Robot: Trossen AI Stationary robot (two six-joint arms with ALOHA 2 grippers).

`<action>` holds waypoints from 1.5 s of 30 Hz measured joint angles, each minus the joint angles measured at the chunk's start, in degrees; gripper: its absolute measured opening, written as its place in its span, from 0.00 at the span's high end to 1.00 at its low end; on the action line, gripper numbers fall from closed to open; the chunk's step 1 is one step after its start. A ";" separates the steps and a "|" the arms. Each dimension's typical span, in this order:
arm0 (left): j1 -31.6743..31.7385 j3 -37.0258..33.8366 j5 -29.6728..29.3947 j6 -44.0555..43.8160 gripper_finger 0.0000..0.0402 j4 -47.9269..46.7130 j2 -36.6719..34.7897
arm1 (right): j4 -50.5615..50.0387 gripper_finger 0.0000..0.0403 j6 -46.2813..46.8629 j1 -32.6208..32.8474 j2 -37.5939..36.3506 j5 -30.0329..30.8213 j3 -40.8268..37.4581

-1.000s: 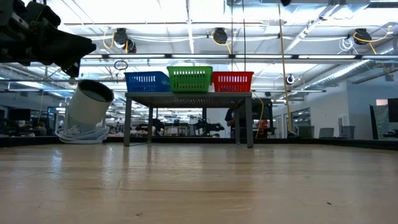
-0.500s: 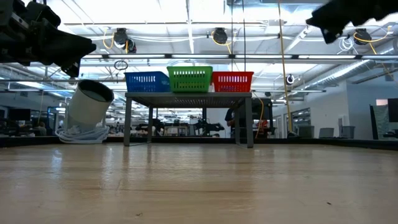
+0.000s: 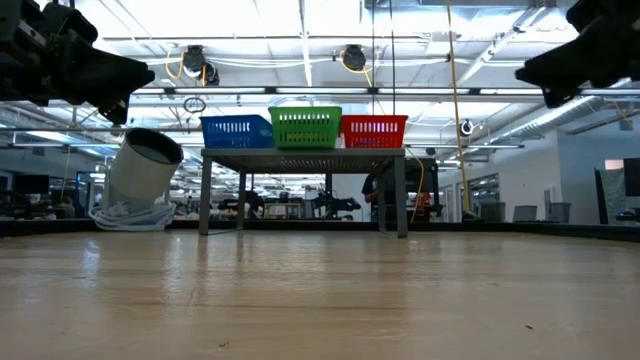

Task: Pick & Place Office Desk Supplies
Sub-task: Return to Home Position

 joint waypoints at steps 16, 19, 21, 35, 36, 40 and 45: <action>0.00 0.00 -0.02 0.00 0.80 -0.02 0.01 | 22.53 0.79 -5.76 0.00 0.00 5.64 -13.98; -0.02 0.00 0.00 0.00 0.80 -0.04 0.02 | 26.17 0.79 -7.49 0.00 0.12 5.53 -16.84; -0.02 0.00 -0.02 0.00 0.80 0.00 0.02 | 28.02 0.79 -8.81 0.00 0.08 5.67 -17.90; -0.02 0.00 -0.02 0.00 0.80 0.00 0.02 | 26.93 0.79 -11.65 0.00 0.13 5.53 -18.30; -0.01 0.00 -0.02 0.00 0.80 0.00 0.02 | 26.93 0.79 -11.63 0.00 0.13 5.53 -18.30; -0.02 0.00 -0.02 0.00 0.80 0.00 0.02 | 26.93 0.79 -11.58 0.00 0.13 5.52 -18.32; -0.01 0.00 -0.02 0.00 0.80 0.00 0.02 | 26.93 0.79 -11.57 0.00 0.13 5.51 -18.34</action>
